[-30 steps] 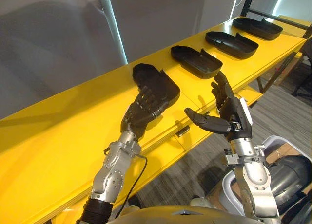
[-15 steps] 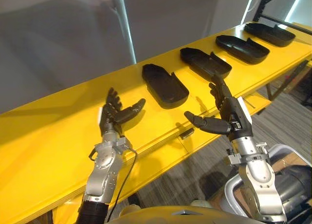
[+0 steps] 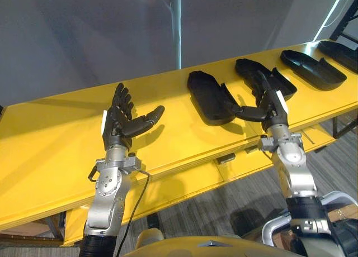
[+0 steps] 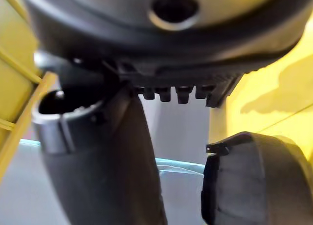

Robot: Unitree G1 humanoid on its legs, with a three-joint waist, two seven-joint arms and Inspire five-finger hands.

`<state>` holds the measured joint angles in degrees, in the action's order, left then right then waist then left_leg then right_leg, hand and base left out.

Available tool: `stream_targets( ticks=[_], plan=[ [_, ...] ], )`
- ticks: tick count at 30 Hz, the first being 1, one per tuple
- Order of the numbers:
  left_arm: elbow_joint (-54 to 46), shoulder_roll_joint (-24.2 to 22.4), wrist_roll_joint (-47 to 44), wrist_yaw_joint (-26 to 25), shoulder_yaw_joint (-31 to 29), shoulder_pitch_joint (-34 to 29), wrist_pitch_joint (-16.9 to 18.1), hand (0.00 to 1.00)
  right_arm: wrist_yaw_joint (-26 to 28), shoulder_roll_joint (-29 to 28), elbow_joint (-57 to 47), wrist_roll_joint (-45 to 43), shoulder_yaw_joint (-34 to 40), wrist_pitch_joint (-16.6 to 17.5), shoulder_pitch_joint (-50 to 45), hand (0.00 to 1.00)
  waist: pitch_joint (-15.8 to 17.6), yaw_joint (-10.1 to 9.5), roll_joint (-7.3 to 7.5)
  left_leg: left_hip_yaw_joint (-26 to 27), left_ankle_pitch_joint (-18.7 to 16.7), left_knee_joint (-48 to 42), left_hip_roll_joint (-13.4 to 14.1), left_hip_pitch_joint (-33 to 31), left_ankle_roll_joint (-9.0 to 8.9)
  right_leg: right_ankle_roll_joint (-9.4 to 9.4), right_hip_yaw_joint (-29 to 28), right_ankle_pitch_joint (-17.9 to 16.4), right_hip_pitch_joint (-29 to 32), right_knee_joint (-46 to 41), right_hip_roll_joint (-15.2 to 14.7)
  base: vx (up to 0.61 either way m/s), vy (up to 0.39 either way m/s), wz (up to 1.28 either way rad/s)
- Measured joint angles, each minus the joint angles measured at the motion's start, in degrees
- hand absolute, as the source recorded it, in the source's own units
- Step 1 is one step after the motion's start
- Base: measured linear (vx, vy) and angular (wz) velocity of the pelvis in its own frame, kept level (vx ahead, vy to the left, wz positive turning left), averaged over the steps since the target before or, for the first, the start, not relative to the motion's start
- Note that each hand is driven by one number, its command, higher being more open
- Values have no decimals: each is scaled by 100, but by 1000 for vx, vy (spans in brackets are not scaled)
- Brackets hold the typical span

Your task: Walk over and take three plastic housings, then place them on the shelf

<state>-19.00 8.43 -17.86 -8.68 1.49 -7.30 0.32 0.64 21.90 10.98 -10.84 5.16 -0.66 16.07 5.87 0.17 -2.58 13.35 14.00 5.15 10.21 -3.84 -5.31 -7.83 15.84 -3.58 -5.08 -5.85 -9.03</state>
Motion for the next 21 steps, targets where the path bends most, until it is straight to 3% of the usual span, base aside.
stream_targets(
  ticks=[5,13,21],
  plan=[
    [-162,14,-458,520,6,-14,-12,100,46,418,1059,-425,83,-181,740,100,146,-144,-137,-222,55,0,-9,-85,-9,17,217,-11,-38,-9,28,-13,-28,20],
    [-35,360,-750,941,271,-45,6,100,510,813,2325,-784,98,-370,1691,100,335,-282,-167,-401,57,1,-35,-159,19,17,364,-15,-110,-2,36,1,-25,10],
    [61,668,-1124,1276,702,73,445,100,793,1166,2961,-1030,-263,-385,2441,100,646,-424,-185,-559,74,-2,-70,-315,39,10,432,-49,13,-98,27,-4,-27,7]
  ],
)
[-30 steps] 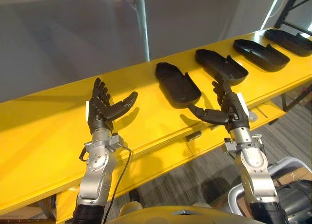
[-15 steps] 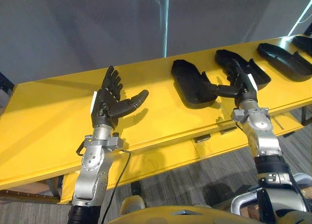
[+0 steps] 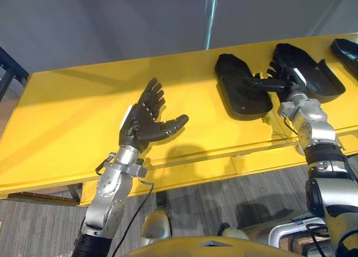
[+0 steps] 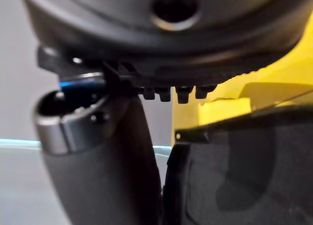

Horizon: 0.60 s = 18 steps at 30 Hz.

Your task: Walk over and take three plastic housings, then place them on the shelf

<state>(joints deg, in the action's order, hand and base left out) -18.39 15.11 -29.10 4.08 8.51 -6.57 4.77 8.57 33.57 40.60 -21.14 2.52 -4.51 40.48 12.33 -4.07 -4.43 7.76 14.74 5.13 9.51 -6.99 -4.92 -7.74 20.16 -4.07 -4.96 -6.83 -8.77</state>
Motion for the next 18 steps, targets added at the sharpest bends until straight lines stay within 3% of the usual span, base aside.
stream_targets(
  ticks=[10,18],
  plan=[
    [56,81,0,-3,11,41,10,100,606,0,48,-12,-314,30,203,100,70,-37,31,-96,45,-1,12,52,9,40,-32,-313,83,-438,-31,-1,-46,5],
    [103,120,0,19,13,34,11,100,623,-1,64,-9,-539,32,203,100,77,-43,20,-73,1,0,20,59,-20,41,-91,-347,148,-541,-47,-16,-11,-1]
  ],
)
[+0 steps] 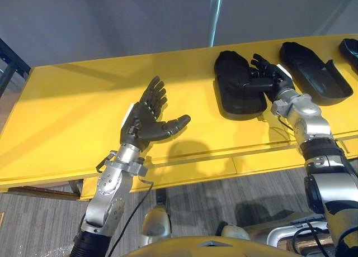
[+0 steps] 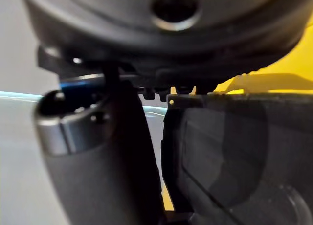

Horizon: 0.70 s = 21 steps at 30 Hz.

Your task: Walk over and take three plastic housings, then place them on the shelf

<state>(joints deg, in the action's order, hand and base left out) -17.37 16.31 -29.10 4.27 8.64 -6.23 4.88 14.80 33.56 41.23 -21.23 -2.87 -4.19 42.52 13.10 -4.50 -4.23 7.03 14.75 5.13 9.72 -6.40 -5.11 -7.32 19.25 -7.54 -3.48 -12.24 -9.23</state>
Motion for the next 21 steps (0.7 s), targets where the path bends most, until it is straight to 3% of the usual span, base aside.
stream_targets(
  ticks=[9,17,21],
  plan=[
    [0,0,0,10,4,-10,0,100,-179,-1,23,62,-2,119,0,100,4,-5,-3,19,-1,0,-12,1,-2,-5,-25,-38,44,-81,-28,-2,-2,0],
    [0,-4,4,138,81,-124,1,100,-1027,-1,-406,299,248,365,-1,100,4,18,-4,82,-34,1,-10,97,-18,-5,-88,-38,-17,-49,-33,3,-15,-4],
    [-2,-39,3,215,75,-128,1,100,-1397,-2,-1236,322,490,692,-153,100,0,123,-9,94,27,-4,-19,134,-4,-11,-89,-31,-51,-26,-34,0,0,0]
  ],
)
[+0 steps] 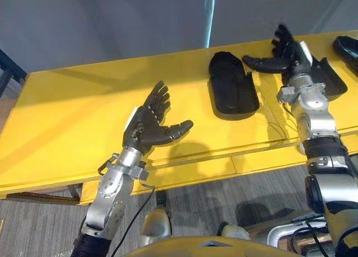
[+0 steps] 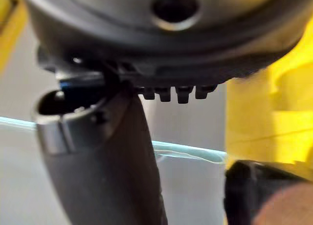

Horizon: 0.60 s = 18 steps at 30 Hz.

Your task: Walk over and take three plastic housings, then place them on the shelf

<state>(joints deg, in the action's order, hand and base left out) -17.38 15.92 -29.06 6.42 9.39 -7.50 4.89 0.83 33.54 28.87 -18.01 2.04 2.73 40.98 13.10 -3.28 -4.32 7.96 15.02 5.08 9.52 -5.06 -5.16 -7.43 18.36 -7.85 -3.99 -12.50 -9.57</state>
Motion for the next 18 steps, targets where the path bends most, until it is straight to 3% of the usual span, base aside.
stream_targets(
  ticks=[7,12,17,18],
  plan=[
    [-46,-224,0,115,-185,-1,0,100,30,-88,-1254,431,196,13,-888,100,-41,75,-62,108,-85,5,4,145,-58,-19,-57,17,-131,186,13,-15,-7,-4],
    [-110,-262,-2,182,-259,1,-1,100,253,-379,-1365,651,187,-157,-1200,100,-59,175,-63,249,-55,3,2,148,-17,-58,-155,192,-144,374,18,16,-8,-14],
    [-110,-305,-1,188,-256,19,0,100,20,-424,-1648,646,206,-153,-1407,100,-133,196,-62,286,-45,3,-4,148,-7,-69,-217,226,-147,424,14,14,-12,-4],
    [-112,-382,-1,187,-277,13,7,100,-78,-543,-2187,653,326,-99,-1771,100,-190,189,-61,282,-54,4,-3,147,-16,-67,-193,227,-154,461,21,-14,-27,5]
  ],
)
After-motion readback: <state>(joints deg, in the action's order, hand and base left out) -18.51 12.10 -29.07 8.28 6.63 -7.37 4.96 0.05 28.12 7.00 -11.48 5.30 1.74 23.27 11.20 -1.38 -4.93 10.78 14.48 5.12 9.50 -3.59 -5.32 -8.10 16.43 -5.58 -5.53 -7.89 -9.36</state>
